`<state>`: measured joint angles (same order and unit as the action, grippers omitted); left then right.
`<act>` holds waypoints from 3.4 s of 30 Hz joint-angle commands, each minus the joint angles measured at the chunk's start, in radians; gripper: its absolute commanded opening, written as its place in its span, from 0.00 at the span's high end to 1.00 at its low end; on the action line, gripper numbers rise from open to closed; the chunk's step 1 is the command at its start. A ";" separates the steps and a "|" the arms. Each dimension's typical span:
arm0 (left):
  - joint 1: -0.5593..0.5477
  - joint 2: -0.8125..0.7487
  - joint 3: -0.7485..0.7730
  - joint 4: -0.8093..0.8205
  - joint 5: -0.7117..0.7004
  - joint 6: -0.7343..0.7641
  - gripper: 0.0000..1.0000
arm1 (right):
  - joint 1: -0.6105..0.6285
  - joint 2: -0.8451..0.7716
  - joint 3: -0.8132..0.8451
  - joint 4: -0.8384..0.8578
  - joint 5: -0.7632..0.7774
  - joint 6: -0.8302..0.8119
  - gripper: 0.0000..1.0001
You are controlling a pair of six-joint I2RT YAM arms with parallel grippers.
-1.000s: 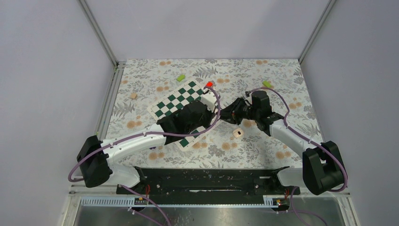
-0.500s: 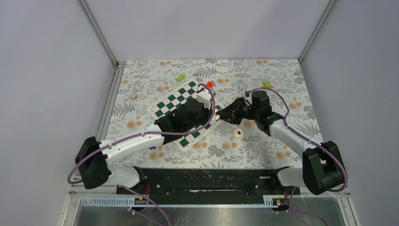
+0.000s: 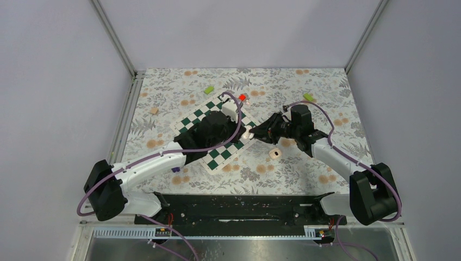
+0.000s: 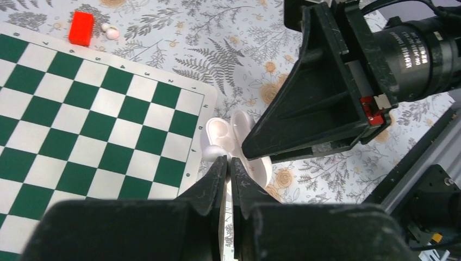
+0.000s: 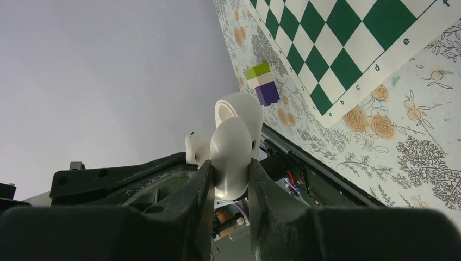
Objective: Insert the wireless bluetooth earbuds into the charging case
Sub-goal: Place the earbud in the charging case.
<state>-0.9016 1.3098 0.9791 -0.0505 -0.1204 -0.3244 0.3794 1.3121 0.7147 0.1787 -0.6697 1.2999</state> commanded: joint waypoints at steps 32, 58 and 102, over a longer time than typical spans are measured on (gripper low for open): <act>0.004 -0.005 0.076 -0.014 0.061 -0.175 1.00 | 0.004 -0.008 0.007 0.048 -0.020 0.002 1.00; 0.004 0.021 0.019 0.014 0.056 -0.224 1.00 | 0.003 -0.010 0.008 0.050 -0.022 0.006 1.00; 0.003 -0.018 0.007 -0.004 0.022 -0.310 1.00 | 0.003 -0.006 0.003 0.060 -0.027 0.012 1.00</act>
<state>-0.9005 1.3304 1.0031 -0.0959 -0.0872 -0.6117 0.3794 1.3121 0.7147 0.1791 -0.6743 1.3067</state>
